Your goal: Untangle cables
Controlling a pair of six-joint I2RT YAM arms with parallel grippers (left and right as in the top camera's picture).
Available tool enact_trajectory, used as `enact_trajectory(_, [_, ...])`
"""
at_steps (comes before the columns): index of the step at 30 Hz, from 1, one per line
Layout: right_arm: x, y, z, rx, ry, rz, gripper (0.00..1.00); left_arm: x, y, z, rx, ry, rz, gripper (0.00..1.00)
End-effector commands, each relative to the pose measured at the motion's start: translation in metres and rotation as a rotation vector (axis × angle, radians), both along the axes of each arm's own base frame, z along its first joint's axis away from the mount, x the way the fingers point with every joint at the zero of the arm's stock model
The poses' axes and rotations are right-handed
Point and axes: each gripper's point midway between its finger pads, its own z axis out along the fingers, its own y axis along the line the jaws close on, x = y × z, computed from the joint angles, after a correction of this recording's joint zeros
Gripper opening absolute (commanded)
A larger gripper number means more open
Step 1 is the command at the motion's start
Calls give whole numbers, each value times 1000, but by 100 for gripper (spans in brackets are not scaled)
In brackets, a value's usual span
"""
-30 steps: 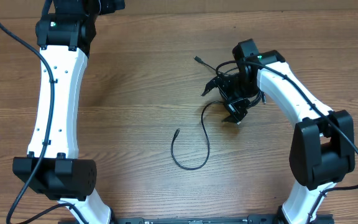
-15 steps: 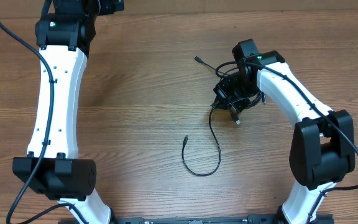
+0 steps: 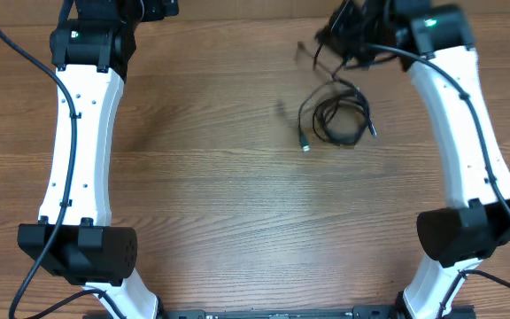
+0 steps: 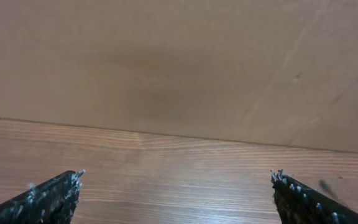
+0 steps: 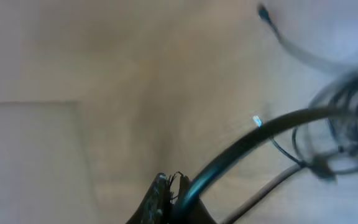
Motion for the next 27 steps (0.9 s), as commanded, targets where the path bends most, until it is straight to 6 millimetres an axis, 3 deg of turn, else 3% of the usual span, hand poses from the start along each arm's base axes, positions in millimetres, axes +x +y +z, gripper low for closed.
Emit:
enact_trajectory(1, [7,-19,82,-103,-282,-28,4,-1,-4,15,-45,-34,-17,100])
enact_trajectory(2, [6,-22,101,-113,-337,-41,4,-1,-5,15,-45,-34,-19,100])
enact_trajectory(3, [1,-31,139,-136,-449,-70,4,-1,-5,15,-48,-34,-17,100])
enact_trajectory(5, [-7,-40,175,-152,-553,-104,4,-1,-6,15,-52,-34,-17,100])
enact_trajectory(11, [-38,-62,256,-191,-805,-185,4,-1,-6,15,-98,-35,6,100])
enact_trajectory(23, [-81,-88,365,-243,-1216,-316,4,-4,-31,15,-183,-21,-105,100])
enact_trajectory(27, [-93,-89,391,-237,-1324,-337,4,-6,-45,13,-202,-10,-157,100])
